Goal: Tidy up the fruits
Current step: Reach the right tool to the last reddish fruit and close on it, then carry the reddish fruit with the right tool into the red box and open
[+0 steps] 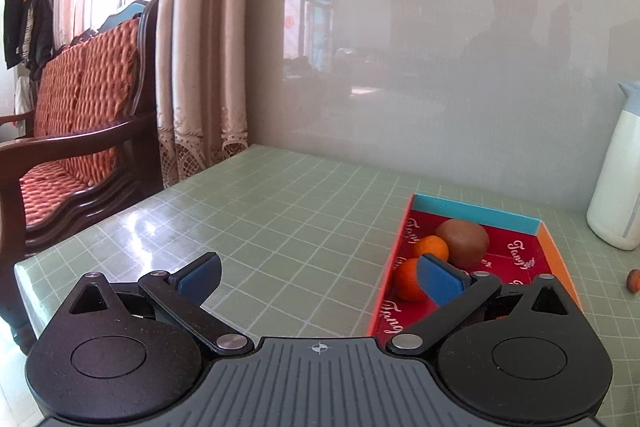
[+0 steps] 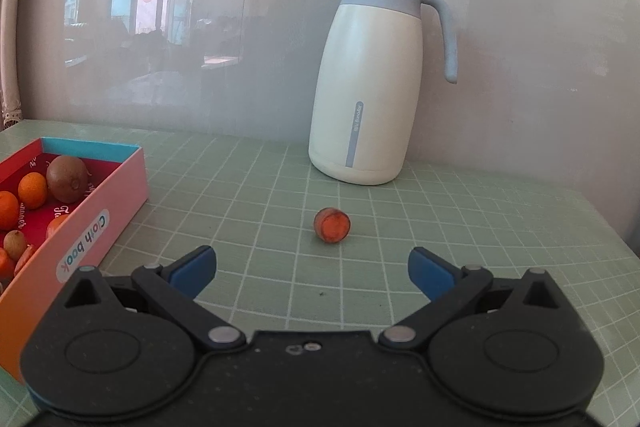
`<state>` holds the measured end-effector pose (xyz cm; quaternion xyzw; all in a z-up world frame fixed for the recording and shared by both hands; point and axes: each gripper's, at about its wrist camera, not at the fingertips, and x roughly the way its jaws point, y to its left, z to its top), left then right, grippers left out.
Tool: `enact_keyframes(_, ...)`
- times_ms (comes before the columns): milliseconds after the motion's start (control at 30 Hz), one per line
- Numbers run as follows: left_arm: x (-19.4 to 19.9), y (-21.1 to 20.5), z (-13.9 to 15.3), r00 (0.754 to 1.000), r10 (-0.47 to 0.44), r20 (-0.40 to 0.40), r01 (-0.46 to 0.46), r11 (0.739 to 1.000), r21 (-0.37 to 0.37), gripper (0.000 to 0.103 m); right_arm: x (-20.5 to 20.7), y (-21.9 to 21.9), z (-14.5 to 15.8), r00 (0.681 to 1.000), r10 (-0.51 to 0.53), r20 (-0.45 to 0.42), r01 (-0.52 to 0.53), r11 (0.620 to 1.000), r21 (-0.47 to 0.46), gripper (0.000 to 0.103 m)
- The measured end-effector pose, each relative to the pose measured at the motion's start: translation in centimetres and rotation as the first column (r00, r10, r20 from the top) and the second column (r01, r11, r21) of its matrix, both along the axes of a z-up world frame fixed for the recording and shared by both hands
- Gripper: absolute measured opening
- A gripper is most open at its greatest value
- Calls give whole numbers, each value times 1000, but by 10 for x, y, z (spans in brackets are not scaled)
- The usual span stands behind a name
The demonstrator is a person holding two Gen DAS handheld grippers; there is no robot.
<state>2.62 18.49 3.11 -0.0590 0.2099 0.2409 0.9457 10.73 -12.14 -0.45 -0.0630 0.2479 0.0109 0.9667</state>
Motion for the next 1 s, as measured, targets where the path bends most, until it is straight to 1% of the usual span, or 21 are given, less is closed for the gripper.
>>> enact_keyframes(167,3,15,-4,999,33,-13,-34,999,-33,103,20,-1,-4,1000,-4,-20,3,1000,-10,102)
enact_keyframes(233,5,19,-6,999,39,-20,-40,998,-51,103,29,-2,-4,1000,-16,-26,16,1000,-17,98)
enact_keyframes(367,6,23,-8,999,44,-22,-45,997,-64,103,48,-9,-7,998,-28,-52,29,999,22,95)
enact_keyframes(433,6,23,-9,999,44,-23,-46,997,-58,103,61,-12,-10,997,-20,-79,23,999,40,87)
enact_keyframes(500,7,23,-8,999,44,-24,-45,998,-51,103,72,-15,-14,994,-7,-113,14,998,63,69)
enact_keyframes(567,8,23,-9,999,44,-26,-45,998,-47,103,82,-19,-19,990,-10,-140,21,997,80,65)
enact_keyframes(667,8,23,-9,999,46,-26,-47,998,-42,103,90,-24,-22,987,-14,-158,30,995,98,64)
enact_keyframes(833,7,26,-10,998,49,-29,-50,998,-45,103,99,-25,-22,987,-8,-162,23,995,92,52)
enact_keyframes(900,7,25,-9,998,48,-31,-50,998,-45,103,101,-25,-24,985,-10,-170,26,995,91,44)
enact_keyframes(967,7,26,-9,998,47,-34,-48,998,-42,103,103,-27,-25,984,-15,-177,34,994,102,41)
enact_keyframes(1000,7,25,-9,998,48,-34,-49,998,-41,103,103,-28,-24,985,-19,-174,37,994,102,36)
